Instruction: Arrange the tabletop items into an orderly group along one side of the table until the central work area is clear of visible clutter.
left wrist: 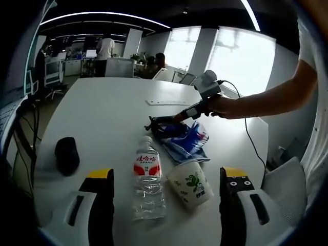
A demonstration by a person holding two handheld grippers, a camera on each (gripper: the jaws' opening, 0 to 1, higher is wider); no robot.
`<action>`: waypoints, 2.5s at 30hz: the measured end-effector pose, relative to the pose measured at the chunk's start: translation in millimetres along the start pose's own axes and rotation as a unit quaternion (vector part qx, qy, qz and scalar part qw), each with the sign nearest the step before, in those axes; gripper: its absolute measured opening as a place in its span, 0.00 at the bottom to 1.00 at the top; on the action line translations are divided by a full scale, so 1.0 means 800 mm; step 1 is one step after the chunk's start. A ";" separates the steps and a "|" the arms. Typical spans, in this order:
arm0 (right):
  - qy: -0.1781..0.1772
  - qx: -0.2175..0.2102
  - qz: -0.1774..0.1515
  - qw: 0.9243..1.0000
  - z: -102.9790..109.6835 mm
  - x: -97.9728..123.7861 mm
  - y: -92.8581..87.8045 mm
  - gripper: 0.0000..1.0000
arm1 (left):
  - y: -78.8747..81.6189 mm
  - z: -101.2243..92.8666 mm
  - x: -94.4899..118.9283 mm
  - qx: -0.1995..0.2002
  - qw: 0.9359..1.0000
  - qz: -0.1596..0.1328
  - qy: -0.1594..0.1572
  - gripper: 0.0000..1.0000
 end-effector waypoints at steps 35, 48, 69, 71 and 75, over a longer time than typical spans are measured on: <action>0.030 0.034 -0.056 0.997 -0.004 0.012 0.027 0.00 | 0.063 0.021 -0.132 -0.058 0.998 -0.003 -0.030 0.82; 0.039 0.044 -0.070 0.996 0.006 0.024 0.029 0.00 | 0.047 0.034 -0.217 -0.027 0.999 0.026 -0.027 0.72; 0.051 0.031 -0.083 0.995 0.007 0.030 0.023 0.00 | 0.026 0.026 -0.266 -0.054 0.997 0.045 -0.040 0.41; 0.051 0.031 -0.084 0.995 0.007 0.030 0.023 0.00 | 0.026 0.026 -0.267 -0.059 0.996 0.046 -0.042 0.34; 0.053 0.028 -0.084 0.995 0.005 0.030 0.022 0.00 | 0.027 0.031 -0.266 -0.068 0.996 0.046 -0.035 0.22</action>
Point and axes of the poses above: the point that each gripper's makers call its tool centre point, and the gripper's own axes: x roughly backward along the fingers, z roughly to its left, y roughly out of its top, the point moved 10 cm from there along x, roughly backward along the fingers, and after that the axes turned 11 degrees about -z, right-handed, at the moved point
